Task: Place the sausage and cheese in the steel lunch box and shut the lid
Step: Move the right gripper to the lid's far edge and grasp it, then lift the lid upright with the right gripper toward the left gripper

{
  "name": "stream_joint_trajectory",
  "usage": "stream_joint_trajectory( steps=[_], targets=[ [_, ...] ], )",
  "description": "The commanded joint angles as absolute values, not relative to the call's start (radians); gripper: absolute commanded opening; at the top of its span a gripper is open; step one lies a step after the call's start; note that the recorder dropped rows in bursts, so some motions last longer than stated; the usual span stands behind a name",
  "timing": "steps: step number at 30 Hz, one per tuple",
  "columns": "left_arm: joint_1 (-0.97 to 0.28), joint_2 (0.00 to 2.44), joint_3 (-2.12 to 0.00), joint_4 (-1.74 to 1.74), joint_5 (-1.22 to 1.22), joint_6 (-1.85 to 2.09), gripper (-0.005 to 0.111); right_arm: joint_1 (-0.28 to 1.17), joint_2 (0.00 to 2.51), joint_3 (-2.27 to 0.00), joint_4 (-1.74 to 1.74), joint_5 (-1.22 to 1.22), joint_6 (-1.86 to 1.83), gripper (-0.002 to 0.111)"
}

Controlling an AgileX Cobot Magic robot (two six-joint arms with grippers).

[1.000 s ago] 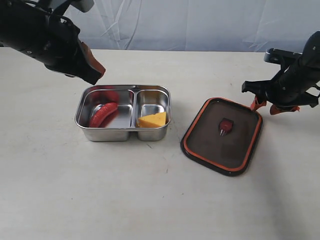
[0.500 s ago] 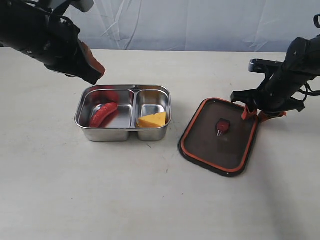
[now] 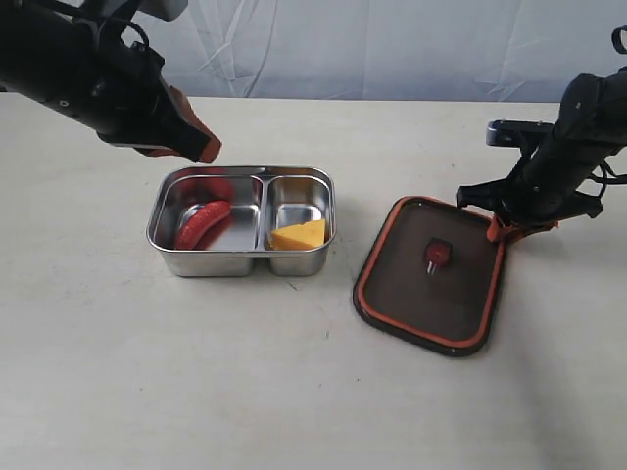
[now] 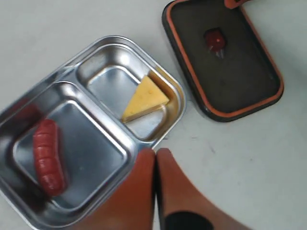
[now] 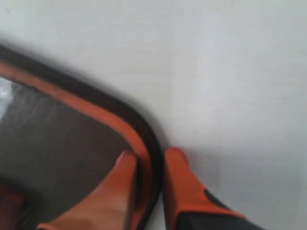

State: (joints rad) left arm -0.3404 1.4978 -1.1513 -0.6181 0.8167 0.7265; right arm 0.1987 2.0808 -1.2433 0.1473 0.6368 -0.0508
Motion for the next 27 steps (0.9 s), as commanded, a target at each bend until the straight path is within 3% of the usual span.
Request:
stream_joint_trajectory(
  steps=[1, 12, 19, 27],
  targets=[
    [-0.339, 1.49, -1.154, -0.733, 0.862, 0.73, 0.004, 0.2, 2.023, -1.245, 0.114, 0.688, -0.09, -0.001],
    [-0.339, 1.49, -1.154, -0.942, 0.881, 0.726, 0.053, 0.2, 1.835, -1.245, 0.196, 0.702, -0.215, -0.001],
    [-0.253, 1.509, -1.154, -1.144, 1.007, 0.717, 0.053, 0.2, 1.702, -1.245, 0.57, 0.723, -0.515, -0.001],
    [-0.252, 1.572, -1.154, -1.292, 1.077, 0.803, 0.053, 0.2, 1.697, -1.245, 0.825, 0.785, -0.662, -0.001]
  ],
)
